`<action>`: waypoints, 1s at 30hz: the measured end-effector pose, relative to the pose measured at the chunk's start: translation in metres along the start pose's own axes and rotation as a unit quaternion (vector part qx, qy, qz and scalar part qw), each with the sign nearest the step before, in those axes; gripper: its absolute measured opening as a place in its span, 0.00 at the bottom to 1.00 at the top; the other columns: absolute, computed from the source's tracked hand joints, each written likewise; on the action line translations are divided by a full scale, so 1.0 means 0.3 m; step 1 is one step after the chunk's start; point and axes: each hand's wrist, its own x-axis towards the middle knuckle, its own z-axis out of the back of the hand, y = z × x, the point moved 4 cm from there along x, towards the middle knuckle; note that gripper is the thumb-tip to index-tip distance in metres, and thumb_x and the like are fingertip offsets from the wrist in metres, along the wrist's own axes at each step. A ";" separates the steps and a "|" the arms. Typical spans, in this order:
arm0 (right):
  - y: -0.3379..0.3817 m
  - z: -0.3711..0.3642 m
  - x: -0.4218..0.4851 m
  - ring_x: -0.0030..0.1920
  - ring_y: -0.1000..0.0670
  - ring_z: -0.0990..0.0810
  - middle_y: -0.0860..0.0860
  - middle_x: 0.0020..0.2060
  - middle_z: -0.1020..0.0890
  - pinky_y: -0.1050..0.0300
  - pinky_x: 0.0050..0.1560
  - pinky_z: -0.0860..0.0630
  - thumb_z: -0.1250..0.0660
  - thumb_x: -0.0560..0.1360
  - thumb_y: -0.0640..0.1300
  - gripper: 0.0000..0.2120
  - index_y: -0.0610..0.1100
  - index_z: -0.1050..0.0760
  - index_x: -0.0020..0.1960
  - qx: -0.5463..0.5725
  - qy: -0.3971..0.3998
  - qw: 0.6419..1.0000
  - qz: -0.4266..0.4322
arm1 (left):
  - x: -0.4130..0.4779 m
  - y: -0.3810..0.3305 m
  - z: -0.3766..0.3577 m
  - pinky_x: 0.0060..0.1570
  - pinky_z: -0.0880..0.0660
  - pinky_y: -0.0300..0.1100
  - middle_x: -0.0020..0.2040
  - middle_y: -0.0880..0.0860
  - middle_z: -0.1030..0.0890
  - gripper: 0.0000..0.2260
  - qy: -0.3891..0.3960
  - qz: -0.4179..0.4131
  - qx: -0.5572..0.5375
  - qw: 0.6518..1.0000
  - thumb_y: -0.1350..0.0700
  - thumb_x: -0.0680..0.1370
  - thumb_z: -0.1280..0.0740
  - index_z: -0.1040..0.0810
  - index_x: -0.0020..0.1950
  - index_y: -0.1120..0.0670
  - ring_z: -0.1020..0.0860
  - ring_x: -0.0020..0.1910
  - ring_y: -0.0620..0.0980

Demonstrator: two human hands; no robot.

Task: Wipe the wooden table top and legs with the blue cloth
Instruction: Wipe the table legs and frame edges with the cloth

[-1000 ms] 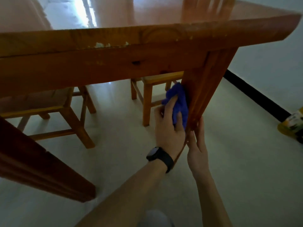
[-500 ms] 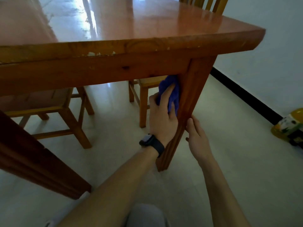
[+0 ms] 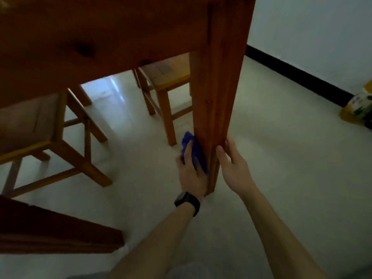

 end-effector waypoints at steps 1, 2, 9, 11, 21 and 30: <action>-0.014 -0.013 0.006 0.61 0.61 0.29 0.63 0.67 0.29 0.72 0.56 0.30 0.47 0.83 0.55 0.24 0.60 0.46 0.78 0.006 -0.003 1.000 -0.005 | -0.018 0.084 -0.045 0.55 0.24 0.45 0.65 0.55 0.30 0.31 0.031 0.029 -0.006 0.999 0.32 0.75 0.46 0.36 0.76 0.42 0.25 0.54 0.52; -0.023 -0.017 0.011 0.61 0.61 0.29 0.63 0.66 0.29 0.75 0.52 0.32 0.47 0.83 0.56 0.24 0.60 0.46 0.78 0.014 -0.009 1.000 -0.009 | -0.042 0.199 -0.100 0.59 0.24 0.51 0.65 0.57 0.28 0.34 0.086 0.068 0.027 0.994 0.27 0.73 0.45 0.33 0.74 0.41 0.24 0.57 0.55; -0.147 -0.033 0.033 0.64 0.63 0.31 0.68 0.64 0.31 0.67 0.60 0.35 0.47 0.83 0.56 0.21 0.64 0.42 0.75 0.015 -0.016 0.999 -0.029 | -0.193 0.611 -0.232 0.65 0.29 0.57 0.64 0.63 0.26 0.25 0.139 0.372 -0.067 0.915 0.42 0.80 0.38 0.35 0.76 0.46 0.25 0.61 0.64; -0.167 -0.043 0.030 0.66 0.60 0.30 0.67 0.66 0.30 0.62 0.63 0.32 0.47 0.83 0.57 0.21 0.64 0.42 0.76 0.019 -0.013 0.999 -0.034 | -0.128 0.536 -0.264 0.65 0.29 0.55 0.65 0.57 0.27 0.24 0.100 0.352 -0.134 0.921 0.46 0.80 0.37 0.36 0.76 0.44 0.26 0.62 0.60; -0.170 -0.026 0.038 0.64 0.62 0.28 0.65 0.66 0.27 0.71 0.55 0.33 0.45 0.83 0.55 0.22 0.61 0.40 0.76 0.042 -0.015 0.999 -0.024 | -0.178 0.621 -0.338 0.61 0.29 0.45 0.67 0.57 0.25 0.20 0.334 0.340 0.029 0.879 0.60 0.82 0.42 0.33 0.75 0.54 0.26 0.66 0.58; -0.155 -0.035 0.028 0.62 0.63 0.28 0.64 0.67 0.28 0.77 0.47 0.31 0.43 0.82 0.56 0.25 0.61 0.43 0.77 0.035 -0.003 0.999 -0.023 | -0.110 0.584 -0.422 0.67 0.30 0.51 0.70 0.59 0.28 0.22 0.389 0.315 0.054 0.864 0.60 0.81 0.40 0.35 0.76 0.55 0.27 0.67 0.59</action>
